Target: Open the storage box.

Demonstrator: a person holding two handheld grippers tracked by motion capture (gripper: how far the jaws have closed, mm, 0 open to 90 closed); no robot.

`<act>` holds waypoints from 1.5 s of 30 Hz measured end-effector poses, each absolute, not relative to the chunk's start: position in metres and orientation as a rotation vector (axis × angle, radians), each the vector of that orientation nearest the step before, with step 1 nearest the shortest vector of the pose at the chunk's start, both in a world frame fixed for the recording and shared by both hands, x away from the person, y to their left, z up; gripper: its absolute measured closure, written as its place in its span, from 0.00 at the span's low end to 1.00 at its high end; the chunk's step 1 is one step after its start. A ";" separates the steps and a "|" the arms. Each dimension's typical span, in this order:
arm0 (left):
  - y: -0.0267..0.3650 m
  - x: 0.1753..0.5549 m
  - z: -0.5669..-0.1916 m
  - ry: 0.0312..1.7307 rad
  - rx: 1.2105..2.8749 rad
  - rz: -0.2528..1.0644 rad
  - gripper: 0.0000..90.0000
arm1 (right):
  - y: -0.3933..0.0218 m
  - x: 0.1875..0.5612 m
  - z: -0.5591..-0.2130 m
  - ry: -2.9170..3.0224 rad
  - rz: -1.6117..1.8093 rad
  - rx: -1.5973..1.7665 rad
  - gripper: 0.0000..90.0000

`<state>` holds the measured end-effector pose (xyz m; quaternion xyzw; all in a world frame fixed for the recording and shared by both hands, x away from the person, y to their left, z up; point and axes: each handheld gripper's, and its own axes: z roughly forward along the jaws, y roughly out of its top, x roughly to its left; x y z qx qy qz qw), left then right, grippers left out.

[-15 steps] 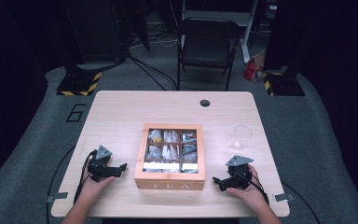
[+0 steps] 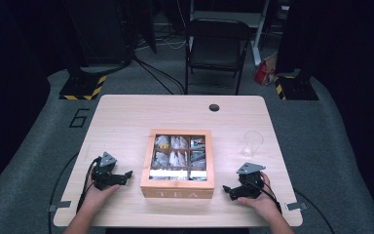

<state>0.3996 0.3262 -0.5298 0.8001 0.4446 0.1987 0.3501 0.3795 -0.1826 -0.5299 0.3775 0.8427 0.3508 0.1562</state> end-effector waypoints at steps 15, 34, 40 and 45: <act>0.327 0.398 -0.530 1.150 2.064 0.521 0.15 | -0.184 0.379 -0.529 2.388 1.015 1.086 0.08; 0.326 0.389 -0.519 1.127 2.039 0.458 0.33 | -0.185 0.370 -0.506 2.359 1.090 1.068 0.36; 0.326 0.382 -0.509 1.113 2.024 0.423 0.35 | -0.185 0.366 -0.499 2.322 1.139 1.097 0.37; 0.327 0.376 -0.502 1.101 2.005 0.423 0.38 | -0.185 0.361 -0.490 2.306 1.176 1.101 0.38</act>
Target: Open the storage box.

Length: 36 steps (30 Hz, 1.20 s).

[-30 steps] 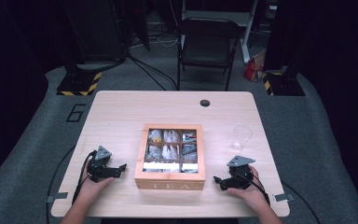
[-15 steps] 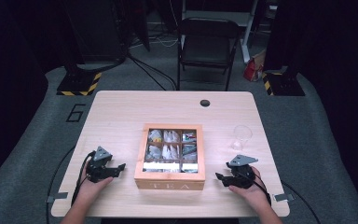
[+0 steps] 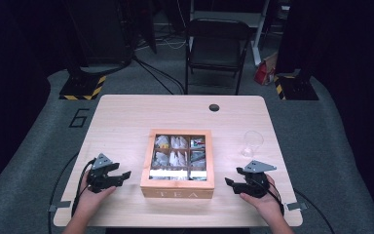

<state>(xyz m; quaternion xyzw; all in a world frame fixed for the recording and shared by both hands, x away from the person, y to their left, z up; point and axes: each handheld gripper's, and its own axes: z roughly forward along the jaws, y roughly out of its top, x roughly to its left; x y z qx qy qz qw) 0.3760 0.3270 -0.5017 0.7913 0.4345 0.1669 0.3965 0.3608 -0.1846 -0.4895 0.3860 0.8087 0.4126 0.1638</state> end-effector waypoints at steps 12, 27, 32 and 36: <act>0.320 0.361 -0.483 1.026 2.030 0.440 0.41 | -0.176 0.354 -0.472 2.341 1.242 1.090 0.40; 0.311 0.338 -0.454 0.924 2.015 0.353 0.45 | -0.159 0.333 -0.449 2.381 1.230 0.986 0.43; 0.309 0.334 -0.452 0.910 2.012 0.331 0.45 | -0.156 0.327 -0.446 2.392 1.248 0.977 0.47; 0.306 0.331 -0.455 0.904 2.006 0.339 0.45 | -0.154 0.323 -0.446 2.396 1.271 0.968 0.48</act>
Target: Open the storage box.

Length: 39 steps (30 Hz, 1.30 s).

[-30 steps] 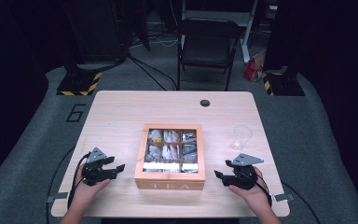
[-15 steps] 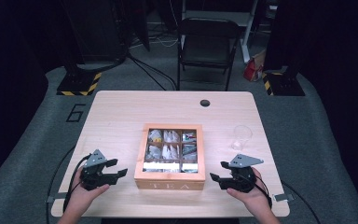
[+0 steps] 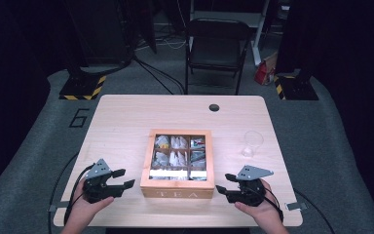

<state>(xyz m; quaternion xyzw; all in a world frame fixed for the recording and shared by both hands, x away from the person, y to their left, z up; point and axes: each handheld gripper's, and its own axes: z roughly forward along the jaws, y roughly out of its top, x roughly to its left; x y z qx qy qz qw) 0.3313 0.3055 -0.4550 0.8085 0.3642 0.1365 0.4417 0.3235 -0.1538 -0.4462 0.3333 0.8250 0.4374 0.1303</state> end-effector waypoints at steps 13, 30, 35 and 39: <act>0.297 0.324 -0.464 0.861 2.029 0.333 0.48 | -0.149 0.319 -0.456 2.408 1.298 0.944 0.50; 0.293 0.318 -0.472 0.819 2.047 0.314 0.56 | -0.140 0.318 -0.469 2.445 1.290 0.916 0.53; 0.292 0.317 -0.474 0.813 2.035 0.316 0.56 | -0.138 0.318 -0.471 2.448 1.301 0.921 0.56; 0.289 0.315 -0.474 0.804 2.040 0.304 0.57 | -0.137 0.317 -0.470 2.456 1.308 0.909 0.63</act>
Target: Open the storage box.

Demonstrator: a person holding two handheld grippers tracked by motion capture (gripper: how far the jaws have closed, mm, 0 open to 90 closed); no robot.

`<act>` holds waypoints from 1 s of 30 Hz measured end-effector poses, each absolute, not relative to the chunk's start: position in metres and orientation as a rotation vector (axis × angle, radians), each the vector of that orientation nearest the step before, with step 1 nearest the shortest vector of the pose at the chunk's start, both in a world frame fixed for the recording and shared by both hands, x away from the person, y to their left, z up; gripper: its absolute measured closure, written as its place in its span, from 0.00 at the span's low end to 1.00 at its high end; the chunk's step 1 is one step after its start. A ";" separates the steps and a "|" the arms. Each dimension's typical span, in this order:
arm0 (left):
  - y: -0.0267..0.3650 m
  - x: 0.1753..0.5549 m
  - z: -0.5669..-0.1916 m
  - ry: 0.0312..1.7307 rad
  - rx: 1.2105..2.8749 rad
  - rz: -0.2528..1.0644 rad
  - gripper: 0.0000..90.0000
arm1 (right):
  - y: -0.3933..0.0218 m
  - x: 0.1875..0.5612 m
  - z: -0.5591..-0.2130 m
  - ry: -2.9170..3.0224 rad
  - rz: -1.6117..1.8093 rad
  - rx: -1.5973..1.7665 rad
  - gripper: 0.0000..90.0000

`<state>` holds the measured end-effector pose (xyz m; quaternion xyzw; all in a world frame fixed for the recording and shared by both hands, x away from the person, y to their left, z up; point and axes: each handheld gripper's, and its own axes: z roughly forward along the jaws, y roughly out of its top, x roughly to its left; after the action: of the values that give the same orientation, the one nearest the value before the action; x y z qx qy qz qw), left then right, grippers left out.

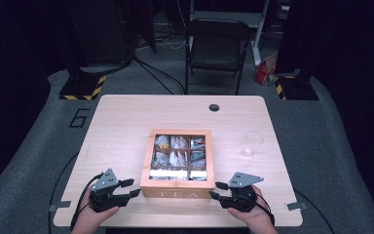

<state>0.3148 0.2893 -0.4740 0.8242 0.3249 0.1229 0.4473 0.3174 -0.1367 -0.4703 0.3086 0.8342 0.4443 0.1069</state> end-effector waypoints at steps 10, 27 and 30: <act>0.285 0.316 -0.476 0.785 2.052 0.312 0.61 | -0.134 0.319 -0.472 2.457 1.305 0.895 0.68; 0.272 0.316 -0.475 0.741 2.072 0.321 0.74 | -0.134 0.319 -0.472 2.454 1.296 0.882 0.73; 0.272 0.316 -0.475 0.743 2.072 0.324 0.74 | -0.134 0.318 -0.472 2.452 1.291 0.882 0.73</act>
<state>0.3157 0.2719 -0.4748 0.8353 0.2994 0.1307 0.4423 0.3183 -0.1338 -0.4715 0.3011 0.8375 0.4408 0.1164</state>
